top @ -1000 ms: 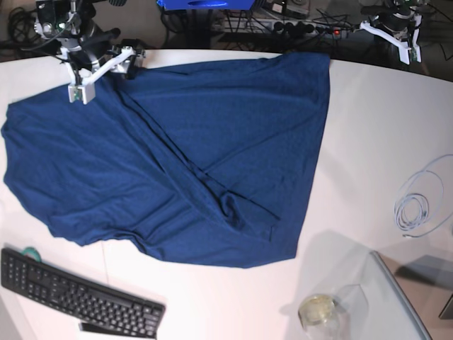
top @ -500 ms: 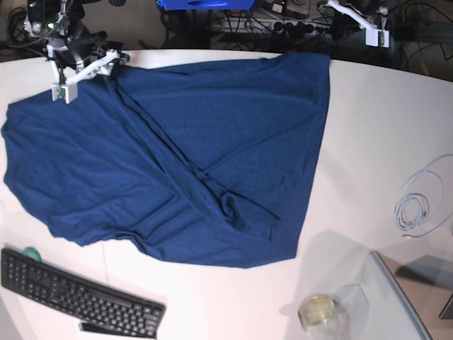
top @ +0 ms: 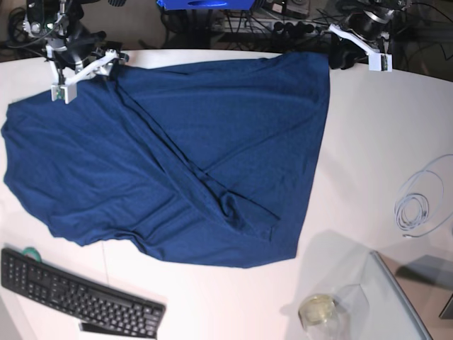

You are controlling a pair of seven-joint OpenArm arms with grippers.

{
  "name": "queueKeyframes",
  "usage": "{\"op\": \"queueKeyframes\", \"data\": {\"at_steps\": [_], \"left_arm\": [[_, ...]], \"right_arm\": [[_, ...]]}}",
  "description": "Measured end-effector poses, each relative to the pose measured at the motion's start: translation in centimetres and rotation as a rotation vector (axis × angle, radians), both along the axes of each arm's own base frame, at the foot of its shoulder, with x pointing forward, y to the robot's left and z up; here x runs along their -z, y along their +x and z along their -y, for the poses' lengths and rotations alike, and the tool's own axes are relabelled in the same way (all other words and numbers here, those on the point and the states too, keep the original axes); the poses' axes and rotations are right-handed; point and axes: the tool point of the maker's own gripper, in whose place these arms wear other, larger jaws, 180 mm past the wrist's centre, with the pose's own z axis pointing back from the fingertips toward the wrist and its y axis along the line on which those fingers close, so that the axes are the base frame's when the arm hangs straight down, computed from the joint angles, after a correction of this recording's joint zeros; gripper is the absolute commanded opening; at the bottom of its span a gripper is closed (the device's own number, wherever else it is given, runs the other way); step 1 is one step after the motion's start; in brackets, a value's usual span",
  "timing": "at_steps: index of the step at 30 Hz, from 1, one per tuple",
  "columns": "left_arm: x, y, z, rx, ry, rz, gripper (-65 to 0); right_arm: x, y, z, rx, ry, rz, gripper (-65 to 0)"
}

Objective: Layout the t-shirt on the table in an organized manner, then fold the t-shirt properly
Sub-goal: 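Grasp the shirt corner with the left gripper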

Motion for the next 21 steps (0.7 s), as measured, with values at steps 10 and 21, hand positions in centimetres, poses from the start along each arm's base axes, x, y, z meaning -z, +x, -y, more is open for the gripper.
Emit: {"op": "queueKeyframes", "data": {"at_steps": [10,21], "left_arm": [[0.1,0.1,-0.1,-0.001,0.002,0.0,-24.4],[-3.0,-0.2,-0.1,-0.009,-0.018,0.063,-24.5]], "right_arm": [[0.0,0.0,0.0,0.0,0.0,0.0,-28.8],[0.0,0.0,0.0,0.0,0.0,0.0,-28.8]]}}
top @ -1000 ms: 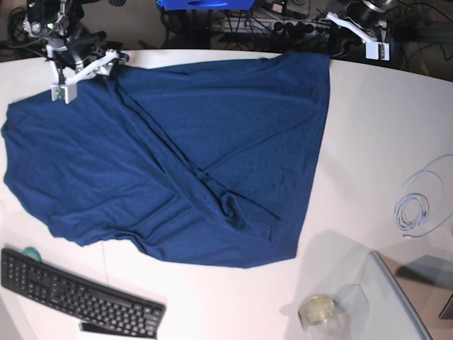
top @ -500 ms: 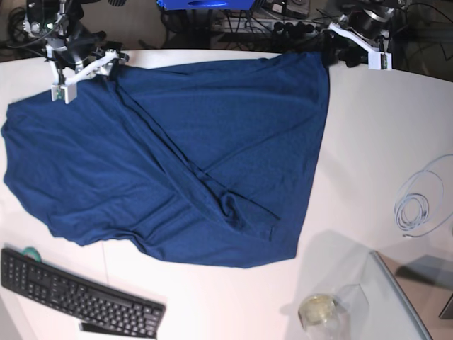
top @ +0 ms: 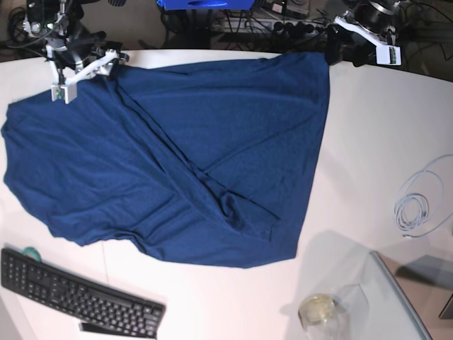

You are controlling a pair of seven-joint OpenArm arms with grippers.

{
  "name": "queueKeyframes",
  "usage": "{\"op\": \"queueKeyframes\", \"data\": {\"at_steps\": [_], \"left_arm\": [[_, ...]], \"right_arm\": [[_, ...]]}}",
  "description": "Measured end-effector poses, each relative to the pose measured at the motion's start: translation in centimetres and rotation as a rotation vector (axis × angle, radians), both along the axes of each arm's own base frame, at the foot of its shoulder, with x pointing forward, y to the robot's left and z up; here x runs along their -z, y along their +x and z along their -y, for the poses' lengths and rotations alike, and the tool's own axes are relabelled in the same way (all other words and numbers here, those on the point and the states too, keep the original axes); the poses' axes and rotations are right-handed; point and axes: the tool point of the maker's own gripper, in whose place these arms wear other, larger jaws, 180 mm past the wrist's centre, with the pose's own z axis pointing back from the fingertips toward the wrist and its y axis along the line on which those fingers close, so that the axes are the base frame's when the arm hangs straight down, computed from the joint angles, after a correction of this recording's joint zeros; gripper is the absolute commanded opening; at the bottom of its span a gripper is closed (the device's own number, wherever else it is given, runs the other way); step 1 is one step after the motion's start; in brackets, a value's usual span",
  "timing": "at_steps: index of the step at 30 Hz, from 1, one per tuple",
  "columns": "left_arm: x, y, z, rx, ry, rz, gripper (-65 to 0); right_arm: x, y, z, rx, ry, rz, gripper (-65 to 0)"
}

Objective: Layout the t-shirt on the table in an organized manner, then fold the t-shirt properly
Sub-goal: 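Grasp the shirt corner with the left gripper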

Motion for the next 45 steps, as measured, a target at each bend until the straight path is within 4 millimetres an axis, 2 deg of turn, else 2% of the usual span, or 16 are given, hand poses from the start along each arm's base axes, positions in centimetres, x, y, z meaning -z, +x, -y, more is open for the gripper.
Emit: {"op": "queueKeyframes", "data": {"at_steps": [4,7,10,12,15,17,21,23,26,28,32,35,38,40,43,45], "left_arm": [[0.6,0.9,-1.0,-0.02,-0.007,0.007,-24.5],[1.3,1.6,-0.7,-0.031,-0.033,0.006,-24.5],[2.4,1.9,0.5,-0.012,-0.065,-0.01,-24.5],[3.1,1.7,1.9,0.035,-0.087,-0.035,-24.7],[3.3,1.7,3.7,0.078,-0.115,-0.041,-26.3],[3.4,1.8,4.1,0.081,-0.122,-0.04,-36.0],[3.2,1.7,3.6,0.079,-0.11,-0.039,-64.5],[2.8,2.2,3.4,0.081,-0.099,-0.025,-65.0],[1.5,3.0,1.7,0.037,-0.046,0.0,-65.0],[1.3,3.1,0.9,0.049,-0.005,-0.044,-65.0],[0.4,3.8,1.0,0.074,0.012,-0.041,-65.0],[0.2,4.6,1.2,0.078,0.009,-0.024,-65.0],[0.4,4.3,1.3,0.078,0.008,-0.032,-65.0],[0.4,4.2,1.2,0.077,0.008,-0.035,-65.0],[0.4,4.3,1.2,0.077,0.007,-0.033,-65.0],[0.4,4.2,1.2,0.077,0.008,-0.035,-65.0]], "right_arm": [[0.0,0.0,0.1,-0.003,-0.004,0.001,-28.8],[0.0,0.0,0.0,-0.004,0.0,0.0,-28.8],[0.0,0.0,0.1,-0.005,-0.003,0.0,-28.8],[0.0,0.0,0.0,-0.004,0.0,-0.001,-28.8],[0.0,0.0,0.0,-0.004,-0.001,0.0,-28.8],[0.0,0.0,0.0,-0.003,-0.002,0.0,-28.8],[0.0,0.0,0.1,-0.002,-0.002,0.0,-28.8],[0.0,0.0,0.1,-0.001,-0.003,0.0,-28.8],[0.0,-0.1,0.0,0.0,0.001,-0.003,-28.8],[0.1,-0.5,-0.3,0.002,0.009,-0.01,-28.7],[0.3,-0.8,-2.4,-0.041,0.043,-0.02,-28.7],[0.3,-0.6,-3.1,-0.057,0.053,-0.016,-28.7],[0.3,-0.5,-3.2,-0.059,0.055,-0.015,-29.4],[0.3,-0.6,-3.2,-0.06,0.054,-0.016,-35.7],[0.4,-0.6,-3.2,-0.057,0.055,-0.018,-51.0],[1.2,-1.1,-3.1,-0.052,0.056,-0.044,-52.5]]}}
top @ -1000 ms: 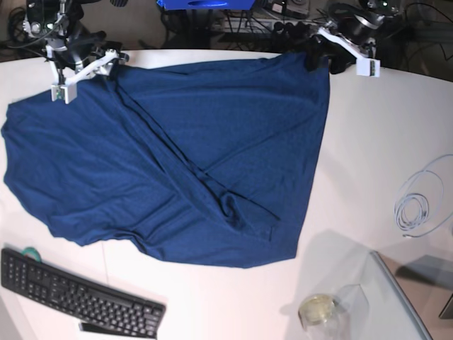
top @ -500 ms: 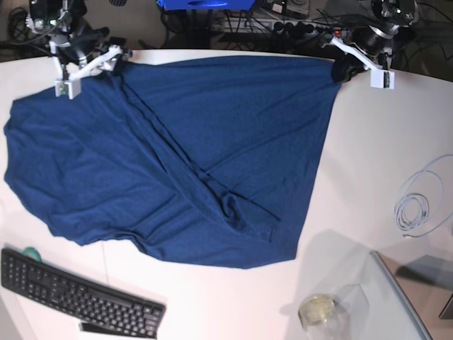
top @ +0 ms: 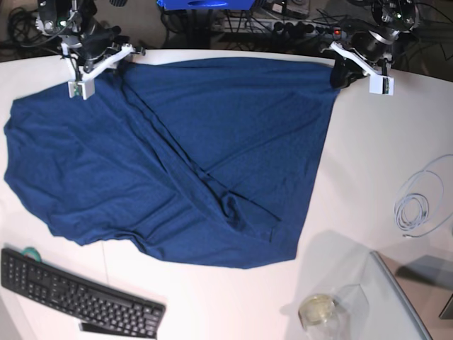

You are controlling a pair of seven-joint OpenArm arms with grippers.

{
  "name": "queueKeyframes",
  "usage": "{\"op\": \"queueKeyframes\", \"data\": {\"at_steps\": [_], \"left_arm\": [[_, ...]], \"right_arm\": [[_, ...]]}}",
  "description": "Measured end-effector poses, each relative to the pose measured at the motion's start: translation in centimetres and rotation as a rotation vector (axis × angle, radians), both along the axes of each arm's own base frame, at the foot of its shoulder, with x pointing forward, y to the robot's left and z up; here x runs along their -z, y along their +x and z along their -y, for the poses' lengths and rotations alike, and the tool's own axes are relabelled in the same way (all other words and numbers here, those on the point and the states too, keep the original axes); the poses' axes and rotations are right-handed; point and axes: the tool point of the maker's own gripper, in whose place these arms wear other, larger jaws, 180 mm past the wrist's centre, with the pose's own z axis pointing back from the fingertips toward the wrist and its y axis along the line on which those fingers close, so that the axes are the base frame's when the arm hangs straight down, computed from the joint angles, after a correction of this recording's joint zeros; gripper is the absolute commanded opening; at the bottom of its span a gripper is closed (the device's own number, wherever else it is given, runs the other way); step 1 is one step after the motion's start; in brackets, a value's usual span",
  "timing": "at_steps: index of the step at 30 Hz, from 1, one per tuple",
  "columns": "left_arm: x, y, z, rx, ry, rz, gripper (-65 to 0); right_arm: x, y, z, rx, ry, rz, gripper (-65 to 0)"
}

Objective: Layout the t-shirt on the table in an organized manner, then fold the t-shirt properly
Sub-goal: 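Grasp the shirt corner with the left gripper, then hold the shirt edge taut between both grippers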

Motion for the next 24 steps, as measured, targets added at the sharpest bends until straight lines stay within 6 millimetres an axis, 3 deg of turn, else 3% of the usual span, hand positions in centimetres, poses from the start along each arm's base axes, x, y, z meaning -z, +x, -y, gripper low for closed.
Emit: {"op": "queueKeyframes", "data": {"at_steps": [3,6,12,14,19,21,24], "left_arm": [[0.0,0.0,0.0,-0.001,0.0,-0.001,-65.0],[0.0,0.0,0.0,-0.001,0.0,0.0,-65.0],[0.0,0.0,-0.1,-0.002,0.0,0.0,-65.0],[0.0,-0.1,-0.2,-0.005,0.002,0.0,-65.0],[0.0,-0.1,-0.2,-0.006,0.003,0.0,-65.0],[0.0,-0.1,-0.2,-0.006,0.003,0.0,-65.0],[0.0,0.0,-0.2,-0.005,0.003,0.0,-65.0]], "right_arm": [[1.1,-0.7,0.1,0.011,0.002,-0.037,-53.7],[1.0,-0.5,0.0,0.015,0.006,-0.031,-65.0],[-0.3,-0.3,-0.2,0.008,0.005,0.001,-63.9],[-0.7,-0.3,-0.3,0.008,0.007,0.012,-56.4],[-0.9,-0.4,-0.4,0.006,0.006,0.013,-19.1],[-1.0,-0.3,-0.4,0.007,0.007,0.016,-18.5],[-1.0,0.0,-0.4,0.007,0.007,0.02,-26.7]]}}
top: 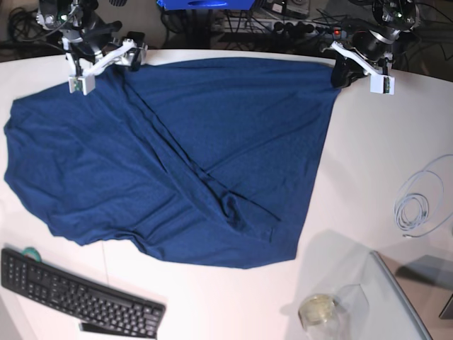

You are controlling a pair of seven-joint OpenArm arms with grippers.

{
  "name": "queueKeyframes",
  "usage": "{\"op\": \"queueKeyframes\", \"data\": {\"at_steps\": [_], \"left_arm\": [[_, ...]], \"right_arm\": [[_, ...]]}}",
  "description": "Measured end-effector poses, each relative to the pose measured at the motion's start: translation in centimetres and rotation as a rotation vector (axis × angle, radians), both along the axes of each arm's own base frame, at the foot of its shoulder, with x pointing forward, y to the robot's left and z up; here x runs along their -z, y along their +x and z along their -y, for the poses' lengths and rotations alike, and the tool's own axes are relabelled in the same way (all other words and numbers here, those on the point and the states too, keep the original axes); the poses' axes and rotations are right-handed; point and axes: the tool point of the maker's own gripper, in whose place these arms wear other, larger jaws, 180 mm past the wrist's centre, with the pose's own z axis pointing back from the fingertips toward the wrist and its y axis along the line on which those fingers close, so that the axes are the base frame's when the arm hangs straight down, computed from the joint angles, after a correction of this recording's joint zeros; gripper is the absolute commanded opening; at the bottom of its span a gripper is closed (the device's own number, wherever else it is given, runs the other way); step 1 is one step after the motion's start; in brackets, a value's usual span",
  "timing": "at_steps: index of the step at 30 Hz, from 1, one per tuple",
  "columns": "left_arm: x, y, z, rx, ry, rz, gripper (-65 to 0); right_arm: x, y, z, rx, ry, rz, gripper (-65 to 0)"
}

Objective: Layout the t-shirt on the table in an organized manner, then fold the t-shirt properly
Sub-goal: 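Hold the shirt edge taut between both grippers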

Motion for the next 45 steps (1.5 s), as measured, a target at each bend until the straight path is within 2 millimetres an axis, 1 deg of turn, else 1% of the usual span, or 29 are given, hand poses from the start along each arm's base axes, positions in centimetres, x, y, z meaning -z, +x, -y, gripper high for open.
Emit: {"op": "queueKeyframes", "data": {"at_steps": [2,4,6,7,9,10,13,14,16,19,21,26,30,32,33,34,38,39,40,41,43,45], "left_arm": [[0.0,0.0,0.0,0.0,0.0,0.0,-65.0],[0.0,0.0,0.0,0.0,0.0,0.0,-65.0],[0.0,-0.1,0.0,-0.001,0.0,-0.003,-65.0],[0.1,-0.4,0.0,0.0,0.0,-0.008,-65.0],[0.2,-0.6,0.0,0.0,0.0,-0.015,-65.0],[0.3,-0.8,0.0,-0.001,0.001,-0.018,-65.0],[0.2,-0.6,0.0,-0.001,0.0,-0.014,-65.0],[0.2,-0.6,0.0,-0.001,0.0,-0.014,-65.0],[0.2,-0.7,0.0,-0.001,0.0,-0.015,-65.0],[0.2,-0.6,0.0,-0.001,0.0,-0.014,-65.0],[0.2,-0.7,0.0,-0.001,0.0,-0.016,-65.0],[0.0,-0.5,-0.1,0.003,0.005,-0.009,-65.0],[0.0,-0.5,-0.1,0.003,0.005,-0.009,-65.0],[0.0,-0.5,-0.1,0.003,0.005,-0.009,-65.0],[0.0,-0.5,-0.1,0.003,0.004,-0.009,-65.0],[0.0,-0.5,-0.1,0.002,0.004,-0.01,-65.0],[0.1,-0.6,-0.1,0.002,0.003,-0.014,-65.0],[0.1,-0.6,-0.1,0.001,0.003,-0.014,-65.0],[0.1,-0.6,-0.1,0.002,0.003,-0.013,-65.0],[0.1,-0.6,-0.1,0.001,0.003,-0.013,-65.0],[0.1,-0.6,-0.1,0.001,0.003,-0.014,-65.0],[0.1,-0.6,-0.1,0.002,0.003,-0.014,-65.0]], "right_arm": [[0.3,0.4,0.0,0.005,0.002,0.003,-33.8],[0.9,0.4,0.1,0.008,0.0,-0.011,-38.9],[1.5,-0.2,0.2,0.009,0.0,-0.035,-41.3],[1.7,-0.6,0.2,0.008,0.001,-0.049,-41.4],[1.8,-0.6,0.2,0.008,0.001,-0.05,-42.2],[1.7,-0.5,0.2,0.008,0.001,-0.047,-45.0],[1.3,-0.2,0.2,0.007,0.001,-0.032,-61.7],[1.1,-0.1,0.1,0.006,0.0,-0.025,-65.0],[0.9,0.2,0.1,0.006,0.001,-0.015,-64.1],[0.8,0.2,0.1,0.006,0.003,-0.015,-65.0],[0.5,0.4,0.1,0.003,0.003,-0.006,-65.0],[-1.1,1.9,-0.1,-0.004,0.002,0.05,-65.0],[-1.5,2.5,-0.1,-0.012,-0.001,0.066,-65.0],[-1.5,2.6,0.0,-0.011,-0.002,0.067,-63.6],[-1.5,2.6,0.1,-0.012,-0.002,0.059,-60.3],[-1.3,2.2,0.1,-0.015,-0.002,0.047,-55.7],[-0.7,0.6,-0.2,-0.013,0.005,0.004,-27.6],[-0.6,0.6,-0.1,-0.013,0.004,0.002,-24.5],[-0.6,0.8,-0.1,-0.013,0.0,0.006,-24.0],[-0.6,1.1,0.0,-0.012,0.001,0.011,-24.9],[-0.7,1.7,0.0,-0.01,0.0,0.022,-28.2],[-0.1,1.7,0.1,-0.005,0.0,0.014,-30.2]]}}
